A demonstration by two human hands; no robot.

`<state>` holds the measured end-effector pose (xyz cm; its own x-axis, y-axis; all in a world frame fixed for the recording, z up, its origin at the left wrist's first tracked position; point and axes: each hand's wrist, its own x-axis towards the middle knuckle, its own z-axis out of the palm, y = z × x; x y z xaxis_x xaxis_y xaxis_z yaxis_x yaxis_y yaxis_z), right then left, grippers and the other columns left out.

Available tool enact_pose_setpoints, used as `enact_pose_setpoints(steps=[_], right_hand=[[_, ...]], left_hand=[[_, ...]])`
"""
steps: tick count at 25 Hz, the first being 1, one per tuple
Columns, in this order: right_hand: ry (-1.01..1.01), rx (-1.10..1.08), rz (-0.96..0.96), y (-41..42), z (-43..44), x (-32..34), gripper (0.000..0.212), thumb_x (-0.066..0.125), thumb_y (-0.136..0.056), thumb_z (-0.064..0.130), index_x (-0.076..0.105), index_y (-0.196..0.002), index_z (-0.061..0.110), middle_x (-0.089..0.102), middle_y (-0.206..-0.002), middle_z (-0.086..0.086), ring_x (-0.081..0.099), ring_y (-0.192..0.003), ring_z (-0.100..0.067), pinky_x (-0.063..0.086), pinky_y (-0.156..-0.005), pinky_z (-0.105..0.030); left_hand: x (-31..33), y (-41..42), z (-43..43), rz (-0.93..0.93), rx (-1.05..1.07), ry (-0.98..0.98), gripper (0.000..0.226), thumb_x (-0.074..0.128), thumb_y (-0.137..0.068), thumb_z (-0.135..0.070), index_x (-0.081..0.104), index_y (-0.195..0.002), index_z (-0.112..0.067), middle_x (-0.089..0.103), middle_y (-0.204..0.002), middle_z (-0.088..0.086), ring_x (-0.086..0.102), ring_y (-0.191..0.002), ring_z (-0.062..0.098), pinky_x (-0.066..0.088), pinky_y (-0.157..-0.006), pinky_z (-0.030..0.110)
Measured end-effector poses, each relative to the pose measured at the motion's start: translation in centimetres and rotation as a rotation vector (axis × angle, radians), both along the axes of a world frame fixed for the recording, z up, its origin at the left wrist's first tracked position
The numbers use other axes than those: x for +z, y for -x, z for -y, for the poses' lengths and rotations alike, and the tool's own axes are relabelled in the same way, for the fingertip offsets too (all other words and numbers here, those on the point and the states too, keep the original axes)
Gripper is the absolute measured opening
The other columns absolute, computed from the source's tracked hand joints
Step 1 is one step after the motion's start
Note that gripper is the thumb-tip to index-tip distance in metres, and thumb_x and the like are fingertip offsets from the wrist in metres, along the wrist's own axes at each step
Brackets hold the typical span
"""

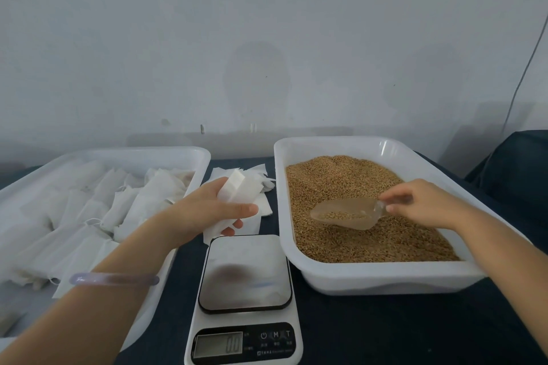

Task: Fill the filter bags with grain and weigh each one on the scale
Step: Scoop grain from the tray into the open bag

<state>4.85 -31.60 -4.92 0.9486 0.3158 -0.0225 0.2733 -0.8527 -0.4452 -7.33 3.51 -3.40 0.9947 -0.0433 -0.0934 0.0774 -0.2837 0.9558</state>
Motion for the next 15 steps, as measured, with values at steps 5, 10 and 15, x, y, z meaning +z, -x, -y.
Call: enact_pose_setpoints(steps=[5,10,15], right_hand=[[-0.111,0.031,-0.078,0.3,-0.1,0.2,0.022,0.065,-0.086,0.021,0.063,-0.099,0.039,0.064,-0.112,0.013,0.056,-0.106,-0.009,0.041,-0.102,-0.041],[-0.301,0.022,0.018,0.6,-0.2,0.6,0.023,0.061,-0.089,0.023,0.060,-0.105,0.039,0.061,-0.111,0.016,0.055,-0.108,-0.009,0.042,-0.101,-0.040],[-0.415,-0.064,0.141,0.9,0.1,1.3,0.026,0.060,-0.090,0.026,0.063,-0.116,0.027,0.060,-0.111,0.013,0.056,-0.109,-0.013,0.044,-0.100,-0.041]], left_hand=[[0.5,0.3,0.5,0.083,0.047,-0.138,0.042,0.079,-0.075,-0.022,0.055,-0.110,-0.021,0.064,-0.083,0.002,0.062,-0.068,0.016,0.053,-0.064,0.032],[2.2,-0.7,4.6,0.319,0.015,-0.323,0.049,0.081,-0.066,-0.042,0.053,-0.107,-0.038,0.062,-0.097,-0.015,0.059,-0.085,-0.003,0.046,-0.064,0.011],[0.6,-3.6,11.6,0.354,0.039,-0.392,0.046,0.076,-0.070,-0.046,0.041,-0.098,-0.035,0.051,-0.086,-0.015,0.053,-0.069,-0.002,0.040,-0.048,0.010]])
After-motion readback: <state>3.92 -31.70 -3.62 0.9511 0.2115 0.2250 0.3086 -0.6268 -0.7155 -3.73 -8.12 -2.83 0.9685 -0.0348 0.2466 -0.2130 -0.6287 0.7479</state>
